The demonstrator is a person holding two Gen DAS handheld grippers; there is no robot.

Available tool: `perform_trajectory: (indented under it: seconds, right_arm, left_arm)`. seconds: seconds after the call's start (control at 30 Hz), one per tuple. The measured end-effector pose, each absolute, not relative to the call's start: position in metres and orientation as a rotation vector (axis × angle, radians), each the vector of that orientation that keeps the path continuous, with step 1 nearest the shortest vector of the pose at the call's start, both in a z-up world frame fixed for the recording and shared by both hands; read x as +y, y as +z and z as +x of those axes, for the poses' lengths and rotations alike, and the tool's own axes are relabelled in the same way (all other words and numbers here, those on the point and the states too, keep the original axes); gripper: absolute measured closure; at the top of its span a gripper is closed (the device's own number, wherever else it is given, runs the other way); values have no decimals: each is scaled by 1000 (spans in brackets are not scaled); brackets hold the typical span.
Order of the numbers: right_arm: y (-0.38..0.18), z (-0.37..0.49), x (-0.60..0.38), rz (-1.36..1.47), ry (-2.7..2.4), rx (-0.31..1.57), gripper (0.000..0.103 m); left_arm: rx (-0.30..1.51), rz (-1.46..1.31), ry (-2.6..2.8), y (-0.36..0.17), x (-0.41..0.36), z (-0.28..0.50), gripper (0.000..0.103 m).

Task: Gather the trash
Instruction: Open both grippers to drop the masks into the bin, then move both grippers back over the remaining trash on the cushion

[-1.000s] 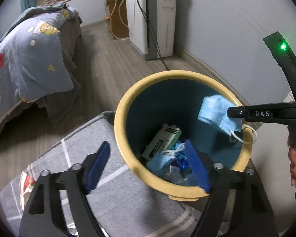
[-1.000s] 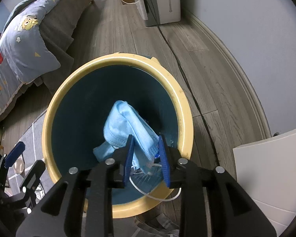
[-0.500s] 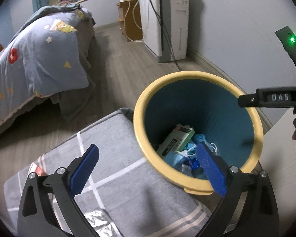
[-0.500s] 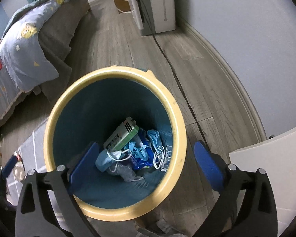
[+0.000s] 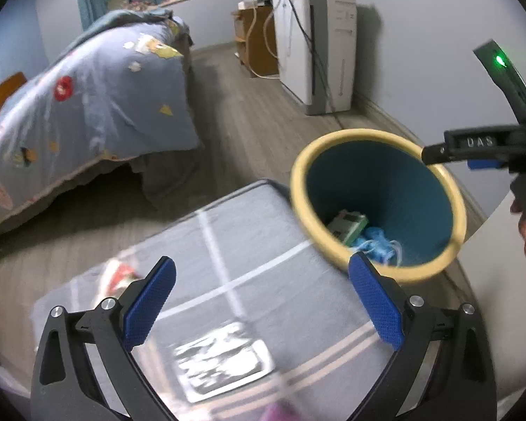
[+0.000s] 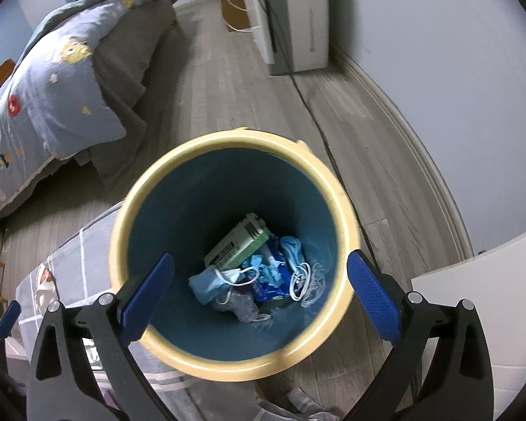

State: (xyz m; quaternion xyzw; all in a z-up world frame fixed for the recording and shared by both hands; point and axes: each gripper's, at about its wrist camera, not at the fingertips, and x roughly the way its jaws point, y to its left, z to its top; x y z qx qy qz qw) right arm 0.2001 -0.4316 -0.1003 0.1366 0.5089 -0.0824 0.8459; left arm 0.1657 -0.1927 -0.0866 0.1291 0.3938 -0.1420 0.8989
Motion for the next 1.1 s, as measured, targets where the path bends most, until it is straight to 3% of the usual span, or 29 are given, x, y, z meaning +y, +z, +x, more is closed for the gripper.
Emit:
perform_trajectory:
  seconds: [0.47,0.87,1.1]
  right_arm:
    - [-69,207,-342,159,-51,1057,6]
    - [-22,148,-248,98,137,1018,6]
    - [-51,96,-210,136,177,1105,6]
  left_arm:
    - [833,141,-77,-50,-53,113,5]
    - [872,143,-80,-57,-16,42,5]
    - [895,145,-130,-78,-12,12,5]
